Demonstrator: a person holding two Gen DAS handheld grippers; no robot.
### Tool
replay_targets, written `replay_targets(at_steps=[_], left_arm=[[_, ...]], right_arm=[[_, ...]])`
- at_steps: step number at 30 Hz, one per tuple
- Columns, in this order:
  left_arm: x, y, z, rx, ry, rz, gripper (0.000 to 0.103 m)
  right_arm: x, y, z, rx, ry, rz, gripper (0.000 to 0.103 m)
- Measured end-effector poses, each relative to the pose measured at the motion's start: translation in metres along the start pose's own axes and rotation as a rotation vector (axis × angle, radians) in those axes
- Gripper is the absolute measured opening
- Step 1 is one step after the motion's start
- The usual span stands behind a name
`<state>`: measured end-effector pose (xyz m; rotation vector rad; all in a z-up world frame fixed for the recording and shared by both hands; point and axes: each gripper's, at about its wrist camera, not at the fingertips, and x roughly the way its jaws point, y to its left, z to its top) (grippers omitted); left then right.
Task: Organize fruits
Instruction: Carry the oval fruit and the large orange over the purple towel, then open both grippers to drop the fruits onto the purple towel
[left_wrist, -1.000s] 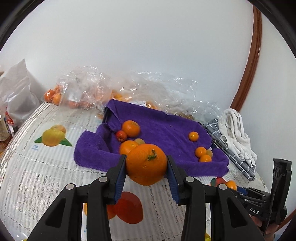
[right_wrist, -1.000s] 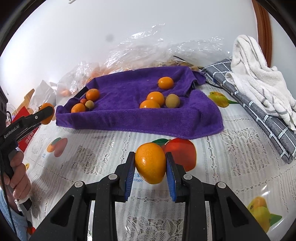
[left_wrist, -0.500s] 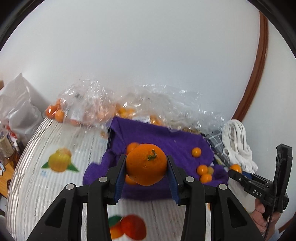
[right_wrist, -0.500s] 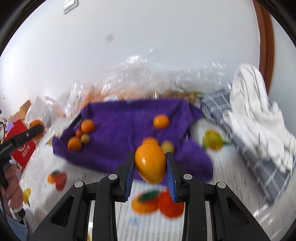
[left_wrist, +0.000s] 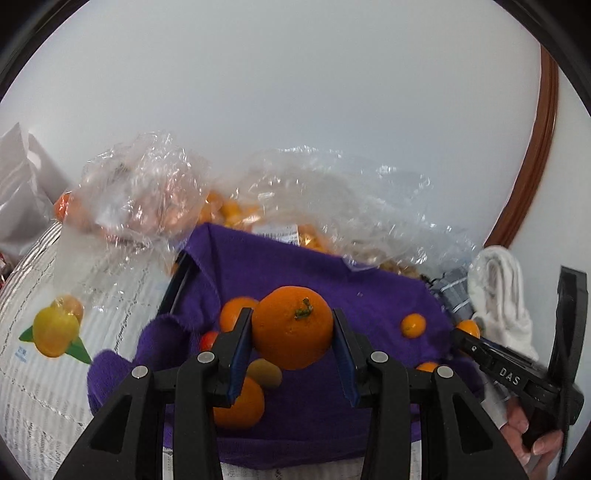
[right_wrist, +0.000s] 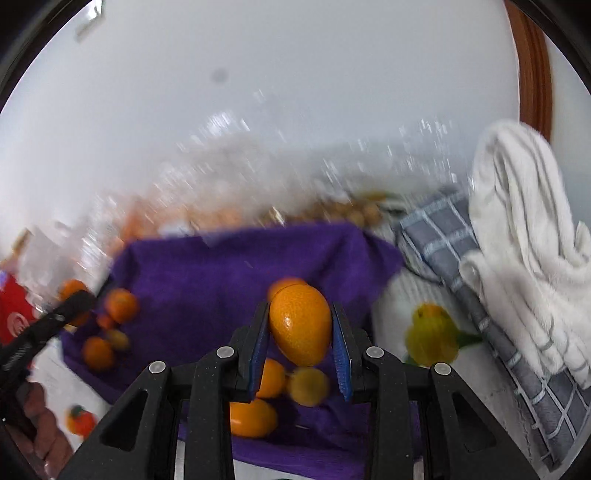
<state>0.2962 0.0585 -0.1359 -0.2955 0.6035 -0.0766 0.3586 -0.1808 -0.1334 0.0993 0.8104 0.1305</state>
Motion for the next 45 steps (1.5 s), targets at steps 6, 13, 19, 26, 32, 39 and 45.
replay_targets(at_steps=[6, 13, 19, 26, 32, 39, 45], left_arm=[[0.006, -0.005, -0.009, 0.033, 0.004, -0.03, 0.039], [0.012, -0.018, -0.016, 0.081, 0.029, -0.046, 0.039], [0.016, -0.02, -0.018, 0.09, 0.05, -0.048, 0.039], [0.021, -0.013, -0.017, 0.079, 0.072, -0.033, 0.039], [0.017, -0.014, -0.016, 0.092, 0.051, -0.012, 0.049], [-0.006, -0.025, -0.007, 0.136, 0.024, 0.008, 0.054], [-0.073, -0.038, 0.006, 0.137, 0.013, 0.086, 0.06]], right_arm=[[0.016, 0.0, -0.003, -0.011, -0.009, -0.033, 0.032], [0.04, 0.0, -0.014, -0.014, 0.028, -0.038, 0.032], [0.039, -0.001, -0.019, -0.011, 0.022, -0.028, 0.033], [0.026, -0.002, -0.027, -0.011, 0.013, -0.034, 0.043], [0.003, 0.003, -0.021, -0.022, -0.005, -0.026, 0.06], [-0.06, 0.006, -0.029, -0.017, 0.017, -0.091, 0.06], [-0.131, 0.006, -0.04, -0.008, -0.003, -0.11, 0.06]])
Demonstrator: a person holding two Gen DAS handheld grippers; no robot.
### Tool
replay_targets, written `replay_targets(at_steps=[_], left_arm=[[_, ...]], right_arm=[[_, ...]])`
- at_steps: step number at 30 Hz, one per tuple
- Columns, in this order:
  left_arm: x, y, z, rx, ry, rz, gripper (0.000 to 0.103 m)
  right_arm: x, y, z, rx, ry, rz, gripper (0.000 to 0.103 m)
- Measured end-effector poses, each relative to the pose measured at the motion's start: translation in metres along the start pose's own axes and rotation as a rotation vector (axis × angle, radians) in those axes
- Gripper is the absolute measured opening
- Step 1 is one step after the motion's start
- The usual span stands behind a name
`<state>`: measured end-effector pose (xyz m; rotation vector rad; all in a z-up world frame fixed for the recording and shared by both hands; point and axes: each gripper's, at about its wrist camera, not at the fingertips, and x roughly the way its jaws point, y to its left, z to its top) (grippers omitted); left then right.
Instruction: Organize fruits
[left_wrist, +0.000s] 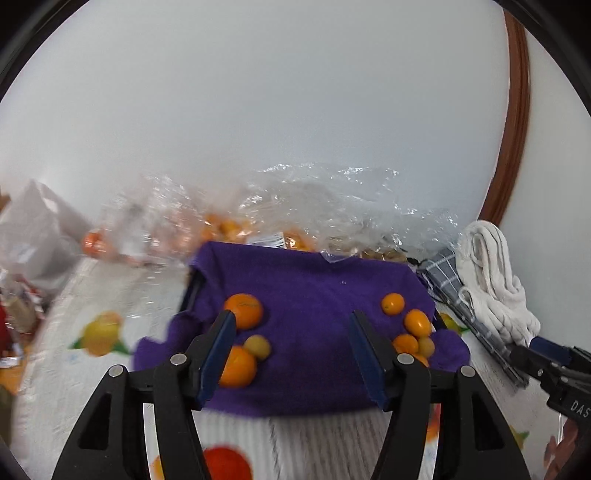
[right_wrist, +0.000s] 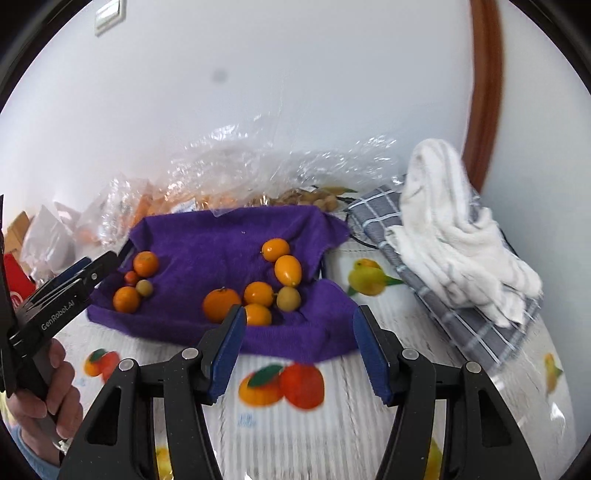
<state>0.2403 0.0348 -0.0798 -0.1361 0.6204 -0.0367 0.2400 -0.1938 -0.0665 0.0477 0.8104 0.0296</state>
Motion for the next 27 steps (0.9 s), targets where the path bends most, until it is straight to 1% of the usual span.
replay_targets(at_steps=[2, 3, 4, 6, 8, 9, 10, 12, 14, 16, 18, 20, 27], left_arm=[[-0.026, -0.002, -0.002, 0.024, -0.004, 0.041, 0.06], [-0.039, -0.002, -0.003, 0.033, -0.008, 0.056, 0.062], [-0.047, -0.002, -0.004, 0.041, -0.008, 0.065, 0.065], [-0.074, -0.002, -0.008, 0.05, -0.008, 0.073, 0.066], [-0.094, -0.002, -0.012, 0.05, -0.011, 0.081, 0.066], [-0.104, -0.003, -0.014, 0.048, -0.018, 0.088, 0.068], [-0.118, -0.005, -0.017, 0.047, -0.032, 0.098, 0.072], [-0.135, -0.009, -0.02, 0.052, -0.051, 0.113, 0.077], [-0.152, -0.017, -0.023, 0.069, -0.055, 0.123, 0.079], [-0.164, -0.023, -0.025, 0.07, -0.049, 0.127, 0.079], [-0.178, -0.03, -0.028, 0.065, -0.05, 0.119, 0.085], [-0.188, -0.036, -0.031, 0.078, -0.052, 0.115, 0.087], [-0.206, -0.052, -0.035, 0.113, -0.074, 0.136, 0.09]], right_arm=[[-0.02, -0.003, -0.006, 0.008, 0.004, 0.013, 0.06], [-0.026, -0.003, -0.009, 0.009, 0.007, 0.014, 0.06], [-0.032, -0.004, -0.011, 0.009, 0.007, 0.013, 0.06], [-0.046, -0.003, -0.016, 0.011, 0.002, 0.001, 0.062], [-0.063, -0.004, -0.024, 0.007, 0.0, -0.002, 0.082], [-0.068, -0.003, -0.026, 0.003, -0.007, 0.004, 0.085], [-0.078, -0.003, -0.03, -0.006, -0.026, 0.012, 0.088], [-0.094, -0.002, -0.036, -0.024, -0.05, 0.003, 0.092], [-0.111, -0.001, -0.043, -0.04, -0.057, -0.011, 0.097], [-0.122, -0.004, -0.049, -0.026, -0.053, -0.007, 0.097], [-0.134, -0.007, -0.054, -0.014, -0.06, 0.007, 0.098], [-0.146, -0.011, -0.06, 0.0, -0.075, 0.008, 0.099], [-0.174, -0.018, -0.072, 0.0, -0.109, -0.014, 0.099]])
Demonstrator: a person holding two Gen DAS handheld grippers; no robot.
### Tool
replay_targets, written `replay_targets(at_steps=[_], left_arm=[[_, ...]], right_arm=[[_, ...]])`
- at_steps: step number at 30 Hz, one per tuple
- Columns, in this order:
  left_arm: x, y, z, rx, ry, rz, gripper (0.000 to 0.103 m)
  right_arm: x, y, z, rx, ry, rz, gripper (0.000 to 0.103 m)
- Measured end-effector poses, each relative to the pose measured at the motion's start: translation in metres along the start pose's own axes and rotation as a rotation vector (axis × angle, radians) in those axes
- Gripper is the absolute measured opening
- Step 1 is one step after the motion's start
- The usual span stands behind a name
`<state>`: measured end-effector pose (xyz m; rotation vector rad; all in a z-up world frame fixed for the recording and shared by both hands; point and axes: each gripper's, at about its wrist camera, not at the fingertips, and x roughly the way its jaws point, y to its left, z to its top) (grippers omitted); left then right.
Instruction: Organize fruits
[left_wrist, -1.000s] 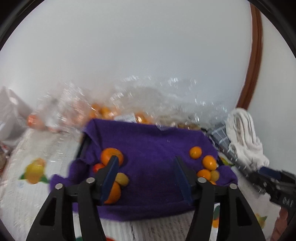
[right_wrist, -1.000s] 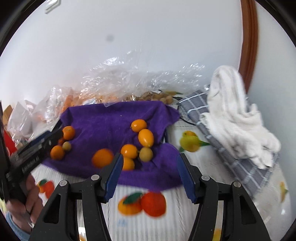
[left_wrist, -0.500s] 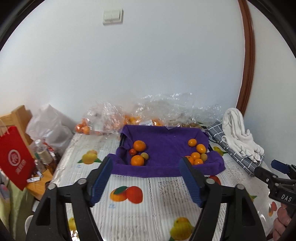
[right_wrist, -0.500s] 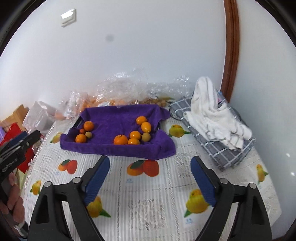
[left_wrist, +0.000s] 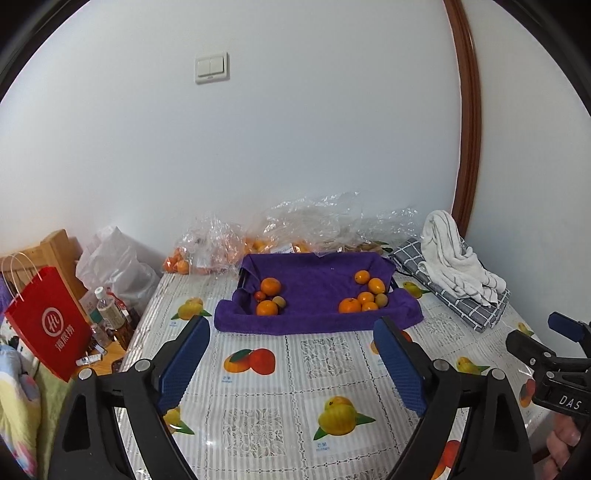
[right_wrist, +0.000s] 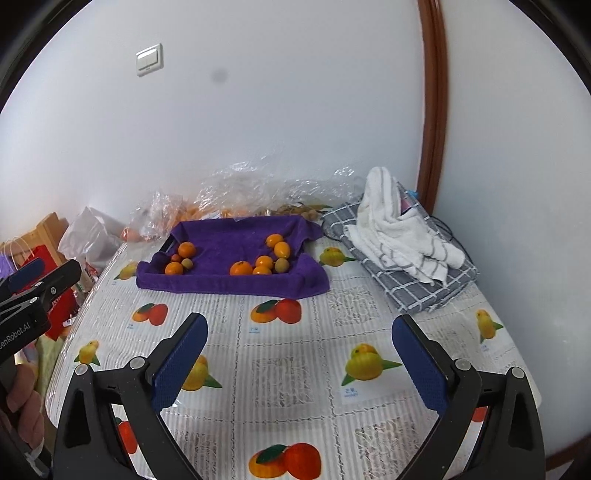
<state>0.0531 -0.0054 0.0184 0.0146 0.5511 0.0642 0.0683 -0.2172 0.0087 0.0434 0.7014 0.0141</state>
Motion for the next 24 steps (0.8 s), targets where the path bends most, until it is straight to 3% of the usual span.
replay_targets(at_steps=[24], left_arm=[[-0.011, -0.007, -0.002, -0.003, 0.002, -0.017, 0.091]], right_arm=[[-0.019, -0.008, -0.002, 0.021, -0.032, -0.034, 0.099]])
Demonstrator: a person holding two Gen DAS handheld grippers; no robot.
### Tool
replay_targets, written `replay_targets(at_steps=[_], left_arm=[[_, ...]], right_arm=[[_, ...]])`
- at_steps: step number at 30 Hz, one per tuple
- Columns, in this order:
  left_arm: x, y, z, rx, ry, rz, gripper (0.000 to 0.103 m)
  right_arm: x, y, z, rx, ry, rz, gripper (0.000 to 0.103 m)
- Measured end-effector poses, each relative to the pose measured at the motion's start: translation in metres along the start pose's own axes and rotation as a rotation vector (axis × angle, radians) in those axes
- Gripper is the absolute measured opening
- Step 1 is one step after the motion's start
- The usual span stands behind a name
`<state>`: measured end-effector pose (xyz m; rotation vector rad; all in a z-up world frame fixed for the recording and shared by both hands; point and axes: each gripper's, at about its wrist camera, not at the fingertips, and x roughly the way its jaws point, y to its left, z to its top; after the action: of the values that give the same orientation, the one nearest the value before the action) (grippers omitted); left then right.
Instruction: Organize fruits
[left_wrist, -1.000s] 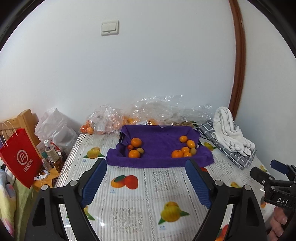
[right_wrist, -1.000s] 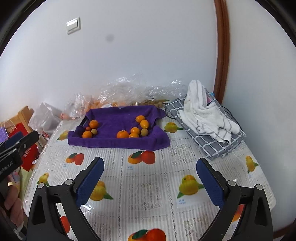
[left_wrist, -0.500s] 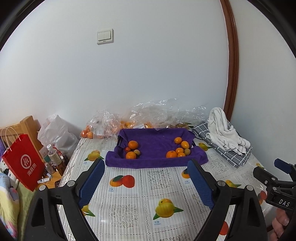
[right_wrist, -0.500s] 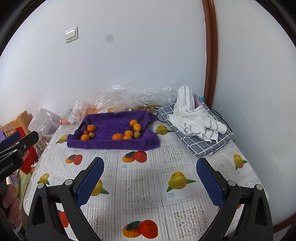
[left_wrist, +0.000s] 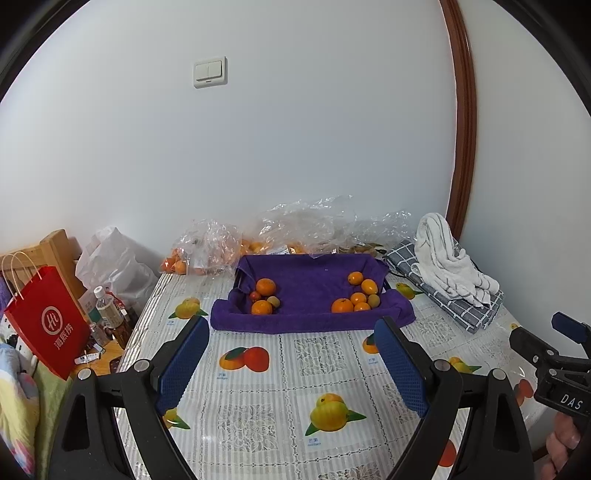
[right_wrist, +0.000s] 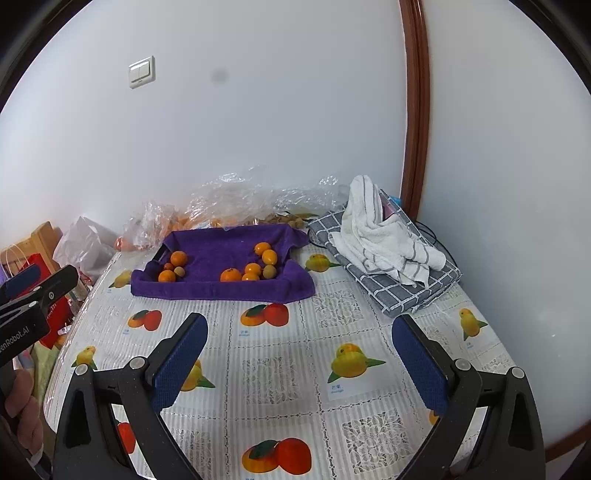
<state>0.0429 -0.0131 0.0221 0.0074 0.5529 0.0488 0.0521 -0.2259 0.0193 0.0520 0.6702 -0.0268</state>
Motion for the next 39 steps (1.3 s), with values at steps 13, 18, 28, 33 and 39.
replay_targets(at_steps=[13, 18, 28, 33, 39], left_arm=[[0.002, 0.003, 0.002, 0.0, 0.001, 0.013, 0.091], [-0.002, 0.006, 0.002, -0.012, -0.008, 0.017, 0.091], [-0.004, 0.015, 0.0, -0.023, -0.004, 0.026, 0.091], [-0.003, 0.02, 0.0, -0.035, 0.003, 0.025, 0.091], [-0.004, 0.021, -0.001, -0.035, -0.001, 0.026, 0.091]], right_arm=[[-0.003, 0.004, 0.002, -0.006, -0.008, 0.012, 0.099], [-0.004, 0.007, 0.001, -0.012, -0.011, 0.016, 0.099], [-0.003, 0.014, 0.0, -0.022, -0.009, 0.021, 0.099], [-0.004, 0.016, -0.001, -0.032, -0.007, 0.023, 0.099], [-0.005, 0.016, 0.0, -0.027, -0.01, 0.03, 0.099]])
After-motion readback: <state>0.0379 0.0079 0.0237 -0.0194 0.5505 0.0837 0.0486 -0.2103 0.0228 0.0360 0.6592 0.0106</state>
